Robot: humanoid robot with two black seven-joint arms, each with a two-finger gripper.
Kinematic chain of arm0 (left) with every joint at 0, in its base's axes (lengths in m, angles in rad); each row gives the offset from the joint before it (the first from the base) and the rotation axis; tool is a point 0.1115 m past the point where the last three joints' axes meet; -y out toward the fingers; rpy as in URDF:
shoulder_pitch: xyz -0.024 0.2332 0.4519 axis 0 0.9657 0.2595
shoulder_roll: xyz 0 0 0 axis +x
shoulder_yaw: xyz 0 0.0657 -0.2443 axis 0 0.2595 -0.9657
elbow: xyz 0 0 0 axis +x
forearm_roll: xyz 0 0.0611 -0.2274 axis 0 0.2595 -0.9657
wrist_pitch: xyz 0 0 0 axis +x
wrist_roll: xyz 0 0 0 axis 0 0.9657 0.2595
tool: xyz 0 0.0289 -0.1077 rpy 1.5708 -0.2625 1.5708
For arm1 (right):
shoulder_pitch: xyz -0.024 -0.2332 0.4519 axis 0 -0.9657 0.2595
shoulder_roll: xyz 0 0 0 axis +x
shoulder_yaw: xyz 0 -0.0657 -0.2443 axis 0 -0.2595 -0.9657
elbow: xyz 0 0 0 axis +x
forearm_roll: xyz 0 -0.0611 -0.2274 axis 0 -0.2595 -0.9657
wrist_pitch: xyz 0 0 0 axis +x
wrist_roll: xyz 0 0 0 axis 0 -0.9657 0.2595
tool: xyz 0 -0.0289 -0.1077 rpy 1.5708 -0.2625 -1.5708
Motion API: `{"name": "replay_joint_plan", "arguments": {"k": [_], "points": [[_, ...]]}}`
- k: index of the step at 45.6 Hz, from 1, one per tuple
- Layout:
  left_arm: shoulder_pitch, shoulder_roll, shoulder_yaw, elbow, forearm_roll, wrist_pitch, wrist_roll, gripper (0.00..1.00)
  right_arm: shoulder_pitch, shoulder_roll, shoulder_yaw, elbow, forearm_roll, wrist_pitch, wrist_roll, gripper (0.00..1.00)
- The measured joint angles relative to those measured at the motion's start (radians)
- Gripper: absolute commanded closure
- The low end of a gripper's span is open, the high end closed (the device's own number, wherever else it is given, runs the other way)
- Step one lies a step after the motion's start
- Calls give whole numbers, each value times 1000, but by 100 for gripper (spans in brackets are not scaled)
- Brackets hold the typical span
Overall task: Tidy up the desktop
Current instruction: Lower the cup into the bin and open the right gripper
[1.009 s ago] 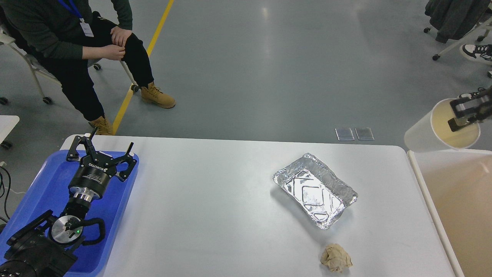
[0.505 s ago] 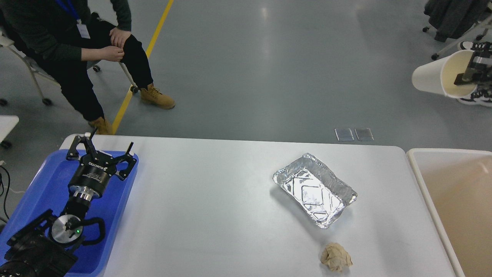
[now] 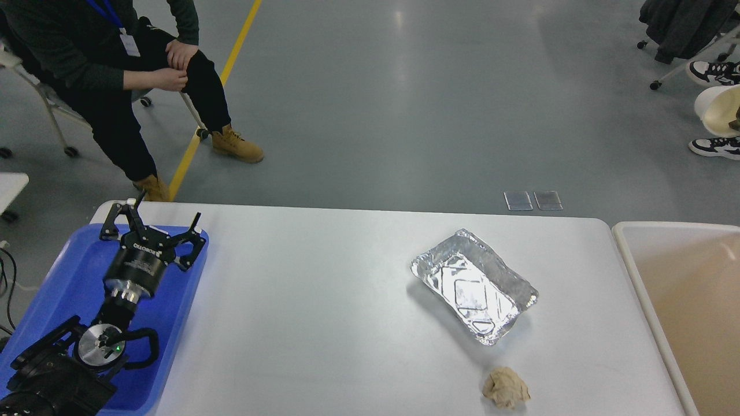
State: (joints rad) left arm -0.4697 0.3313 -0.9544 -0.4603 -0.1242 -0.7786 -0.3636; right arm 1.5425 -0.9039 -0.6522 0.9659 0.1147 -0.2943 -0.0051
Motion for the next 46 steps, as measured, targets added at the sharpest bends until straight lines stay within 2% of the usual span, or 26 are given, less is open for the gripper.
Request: {"name": "replay_joint_plan", "arguments": {"k": [13,24,46], "points": [[-1,0,0,0,0,1,0,1,-387,172,303,-407,42,-6,-24,100],[0,0,-1,0,0,1,0,1,-613,330,486,-694,61,53,-52,100],[0,0,-1,0,0,1,0,1,-826,463,739,-810,72,95,-63,100]]}}
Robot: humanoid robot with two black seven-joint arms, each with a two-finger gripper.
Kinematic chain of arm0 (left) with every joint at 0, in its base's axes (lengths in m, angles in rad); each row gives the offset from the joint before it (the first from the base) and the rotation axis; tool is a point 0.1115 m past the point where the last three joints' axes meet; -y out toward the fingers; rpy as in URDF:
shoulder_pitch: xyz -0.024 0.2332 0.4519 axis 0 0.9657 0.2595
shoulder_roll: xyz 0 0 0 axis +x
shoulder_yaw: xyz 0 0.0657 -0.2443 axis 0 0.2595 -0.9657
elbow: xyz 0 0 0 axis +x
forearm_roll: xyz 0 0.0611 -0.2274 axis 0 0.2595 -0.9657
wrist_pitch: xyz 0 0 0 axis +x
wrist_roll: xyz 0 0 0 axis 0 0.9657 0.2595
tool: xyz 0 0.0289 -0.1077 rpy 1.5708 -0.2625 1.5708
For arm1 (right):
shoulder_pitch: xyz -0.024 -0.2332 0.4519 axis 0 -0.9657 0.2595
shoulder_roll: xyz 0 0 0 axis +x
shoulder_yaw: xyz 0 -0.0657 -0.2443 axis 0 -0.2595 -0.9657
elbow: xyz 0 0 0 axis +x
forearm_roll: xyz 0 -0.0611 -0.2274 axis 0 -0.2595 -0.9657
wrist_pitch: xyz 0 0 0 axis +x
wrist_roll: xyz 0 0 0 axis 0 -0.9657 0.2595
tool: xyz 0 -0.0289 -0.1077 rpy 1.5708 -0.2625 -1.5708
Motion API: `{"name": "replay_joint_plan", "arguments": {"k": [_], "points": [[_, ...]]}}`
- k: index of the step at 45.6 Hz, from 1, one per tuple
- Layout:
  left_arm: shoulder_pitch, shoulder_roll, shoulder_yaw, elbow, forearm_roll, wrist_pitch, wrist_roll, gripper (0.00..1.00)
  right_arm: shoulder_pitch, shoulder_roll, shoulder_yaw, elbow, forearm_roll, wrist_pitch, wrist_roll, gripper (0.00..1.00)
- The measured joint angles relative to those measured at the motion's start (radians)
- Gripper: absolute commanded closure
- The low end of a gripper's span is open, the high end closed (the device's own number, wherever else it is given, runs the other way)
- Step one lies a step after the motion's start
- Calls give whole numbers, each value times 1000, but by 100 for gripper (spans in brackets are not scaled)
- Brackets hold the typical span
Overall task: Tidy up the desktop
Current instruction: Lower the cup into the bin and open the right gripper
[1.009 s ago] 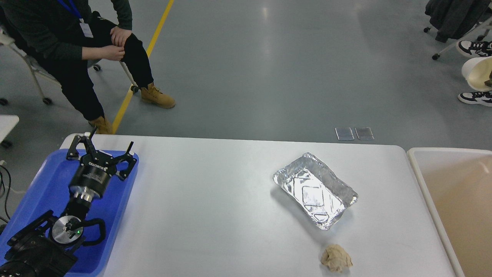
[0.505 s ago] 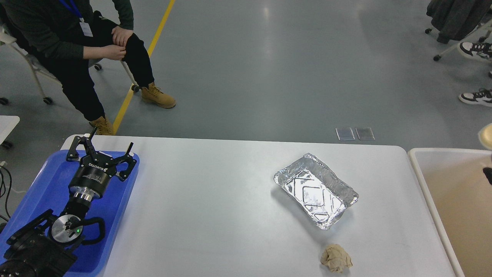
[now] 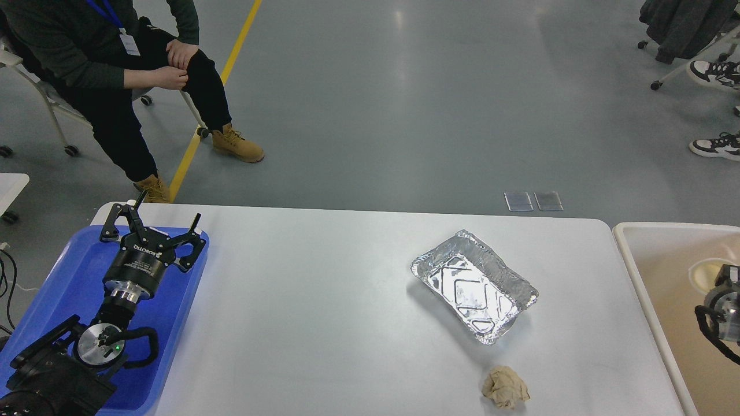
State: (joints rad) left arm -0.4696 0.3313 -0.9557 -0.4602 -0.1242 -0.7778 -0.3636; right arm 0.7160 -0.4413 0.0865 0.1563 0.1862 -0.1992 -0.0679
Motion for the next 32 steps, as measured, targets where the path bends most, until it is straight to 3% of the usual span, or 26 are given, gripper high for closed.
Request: {"name": "replay_joint_plan", "arguments": {"k": [4,7,12,14,32], "points": [[0,0,0,0,0,0,0,1,-22,11,26,-8,0,2,1,98],[0,0,0,0,0,0,0,1,-40,15,40,-18,0,4,3,81],[0,0,0,0,0,0,0,1,-69,19,56,-32,0,6,5,31],[0,0,0,0,0,0,0,1,-79,20,64,-36,0,7,7,0],[-1,0,1,0,0,-1,0,1,-110,10,100,-39,-8,26,9,0]]}}
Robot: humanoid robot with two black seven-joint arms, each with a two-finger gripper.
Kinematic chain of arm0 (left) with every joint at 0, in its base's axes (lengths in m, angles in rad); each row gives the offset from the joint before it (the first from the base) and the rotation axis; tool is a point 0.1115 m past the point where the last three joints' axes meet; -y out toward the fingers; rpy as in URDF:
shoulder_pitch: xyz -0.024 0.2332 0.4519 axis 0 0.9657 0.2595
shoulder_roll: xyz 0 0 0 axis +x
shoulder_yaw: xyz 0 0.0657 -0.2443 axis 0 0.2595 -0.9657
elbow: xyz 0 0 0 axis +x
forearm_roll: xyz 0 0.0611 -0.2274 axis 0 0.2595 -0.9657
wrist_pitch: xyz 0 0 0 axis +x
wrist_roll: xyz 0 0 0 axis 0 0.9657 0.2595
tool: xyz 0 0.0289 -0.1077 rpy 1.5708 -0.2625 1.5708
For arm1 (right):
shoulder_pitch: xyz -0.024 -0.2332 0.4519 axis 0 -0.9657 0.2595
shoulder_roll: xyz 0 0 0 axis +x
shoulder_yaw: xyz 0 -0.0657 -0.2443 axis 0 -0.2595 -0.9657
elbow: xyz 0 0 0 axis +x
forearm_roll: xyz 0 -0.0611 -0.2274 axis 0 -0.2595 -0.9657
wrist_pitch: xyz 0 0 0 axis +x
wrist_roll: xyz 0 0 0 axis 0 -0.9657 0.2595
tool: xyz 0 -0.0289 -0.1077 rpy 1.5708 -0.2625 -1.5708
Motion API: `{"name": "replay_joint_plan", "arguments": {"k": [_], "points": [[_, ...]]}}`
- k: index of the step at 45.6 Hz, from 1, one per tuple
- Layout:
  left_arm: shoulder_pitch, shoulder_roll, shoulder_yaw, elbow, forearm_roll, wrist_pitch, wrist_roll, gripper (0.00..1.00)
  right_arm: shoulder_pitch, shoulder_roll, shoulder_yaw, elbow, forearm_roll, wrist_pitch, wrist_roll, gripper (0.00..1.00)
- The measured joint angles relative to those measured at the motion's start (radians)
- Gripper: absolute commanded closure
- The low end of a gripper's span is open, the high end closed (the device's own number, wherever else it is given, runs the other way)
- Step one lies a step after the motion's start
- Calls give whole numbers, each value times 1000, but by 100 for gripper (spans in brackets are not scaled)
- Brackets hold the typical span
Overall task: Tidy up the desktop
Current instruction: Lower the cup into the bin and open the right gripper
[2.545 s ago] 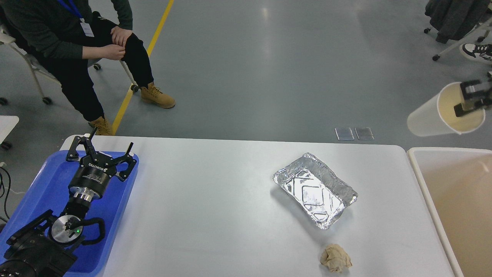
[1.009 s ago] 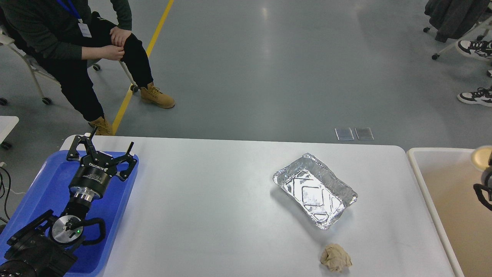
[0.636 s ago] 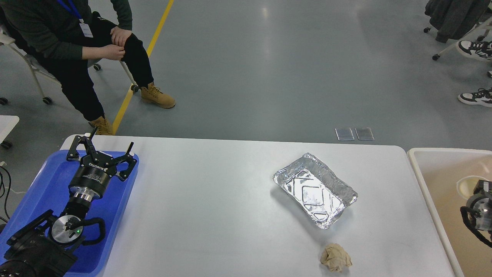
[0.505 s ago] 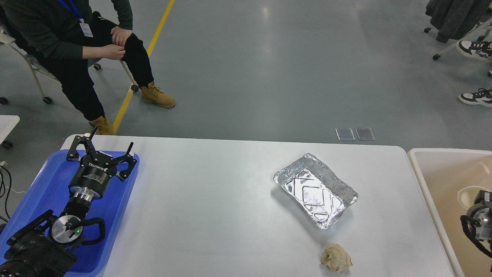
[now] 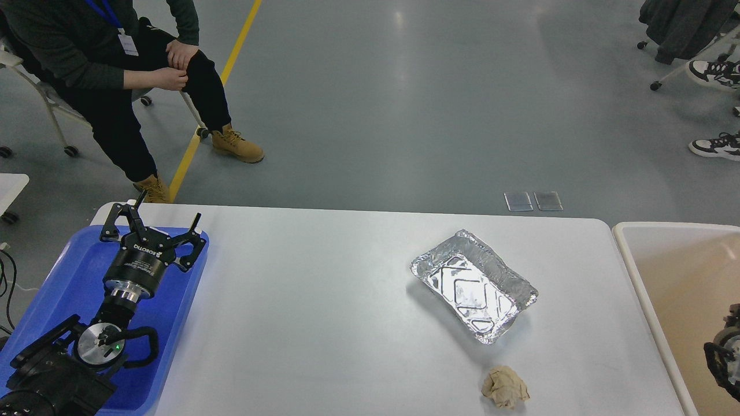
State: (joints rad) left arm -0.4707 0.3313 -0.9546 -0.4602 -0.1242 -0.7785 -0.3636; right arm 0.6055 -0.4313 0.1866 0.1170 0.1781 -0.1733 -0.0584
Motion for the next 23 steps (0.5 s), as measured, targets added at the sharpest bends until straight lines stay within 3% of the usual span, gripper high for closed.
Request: {"name": "replay_joint_plan", "arguments": {"k": [13,23], "points": [[0,0,0,0,0,0,0,1,74,-43,-14,48,-46,30,-7,0],[0,0,0,0,0,0,0,1,214,-158,-77,202,-170,38,-8,0]]}}
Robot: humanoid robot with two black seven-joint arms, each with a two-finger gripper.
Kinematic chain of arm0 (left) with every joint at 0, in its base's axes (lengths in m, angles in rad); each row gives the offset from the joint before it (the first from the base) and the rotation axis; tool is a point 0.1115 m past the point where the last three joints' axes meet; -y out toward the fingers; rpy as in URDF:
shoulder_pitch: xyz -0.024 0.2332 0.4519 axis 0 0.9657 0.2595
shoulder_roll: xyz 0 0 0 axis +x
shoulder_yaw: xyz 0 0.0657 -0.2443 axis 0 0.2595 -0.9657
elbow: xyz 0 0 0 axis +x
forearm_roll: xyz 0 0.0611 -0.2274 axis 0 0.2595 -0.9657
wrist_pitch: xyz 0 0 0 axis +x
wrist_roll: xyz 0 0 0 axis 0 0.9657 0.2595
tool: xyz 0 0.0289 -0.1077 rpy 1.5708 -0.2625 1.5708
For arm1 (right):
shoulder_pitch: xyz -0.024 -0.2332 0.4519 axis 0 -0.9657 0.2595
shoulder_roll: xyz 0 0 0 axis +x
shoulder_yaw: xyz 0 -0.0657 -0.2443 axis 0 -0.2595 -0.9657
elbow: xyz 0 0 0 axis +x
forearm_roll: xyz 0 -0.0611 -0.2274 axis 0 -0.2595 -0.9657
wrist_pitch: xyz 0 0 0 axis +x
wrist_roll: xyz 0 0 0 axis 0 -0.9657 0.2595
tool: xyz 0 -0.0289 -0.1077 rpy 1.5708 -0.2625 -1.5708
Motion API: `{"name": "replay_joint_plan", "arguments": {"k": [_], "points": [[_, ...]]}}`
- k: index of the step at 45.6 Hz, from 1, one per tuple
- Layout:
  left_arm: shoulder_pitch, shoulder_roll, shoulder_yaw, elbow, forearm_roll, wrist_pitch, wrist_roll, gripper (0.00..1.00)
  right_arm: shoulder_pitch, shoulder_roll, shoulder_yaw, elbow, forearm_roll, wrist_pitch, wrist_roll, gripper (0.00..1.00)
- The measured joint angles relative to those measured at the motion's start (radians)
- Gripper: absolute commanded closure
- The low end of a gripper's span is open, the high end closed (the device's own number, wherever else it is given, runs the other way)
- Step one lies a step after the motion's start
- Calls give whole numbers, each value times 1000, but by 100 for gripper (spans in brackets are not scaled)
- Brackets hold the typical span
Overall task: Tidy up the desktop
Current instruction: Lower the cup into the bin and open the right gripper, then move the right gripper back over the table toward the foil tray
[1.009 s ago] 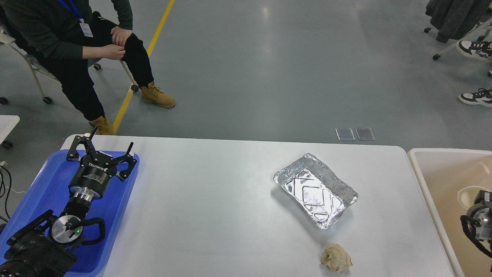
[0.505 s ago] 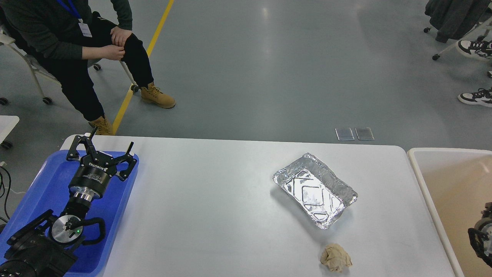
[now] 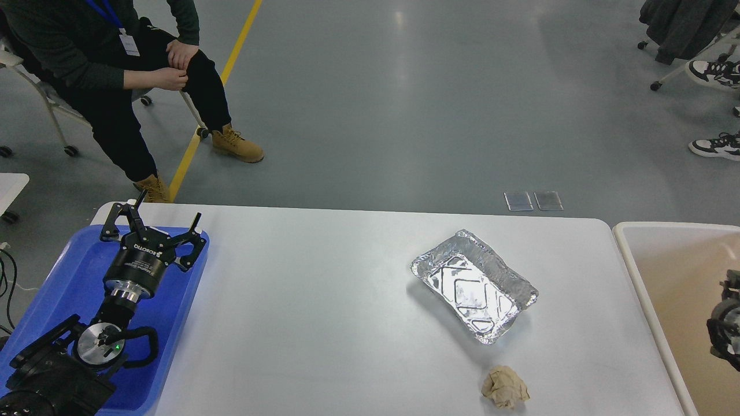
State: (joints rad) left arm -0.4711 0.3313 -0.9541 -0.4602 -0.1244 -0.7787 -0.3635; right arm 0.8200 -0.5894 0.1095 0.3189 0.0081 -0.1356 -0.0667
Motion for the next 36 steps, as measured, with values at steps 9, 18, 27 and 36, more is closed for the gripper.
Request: {"name": "replay_joint_plan", "arguments": {"k": [9,18,27,36], "points": [[-1,0,0,0,0,0,1,1,170,-109,-125,198,-71,-2,-2,0],[-1,0,0,0,0,0,2,1,397,-168,-386,357,-91,-4,-3,0],[-1,0,0,0,0,-1,2,1,630,-181,-668,495,-72,-2,-3,0],[-1,0,0,0,0,-1,2,1,888,-166,-903,680,-39,4,-2,0]]}}
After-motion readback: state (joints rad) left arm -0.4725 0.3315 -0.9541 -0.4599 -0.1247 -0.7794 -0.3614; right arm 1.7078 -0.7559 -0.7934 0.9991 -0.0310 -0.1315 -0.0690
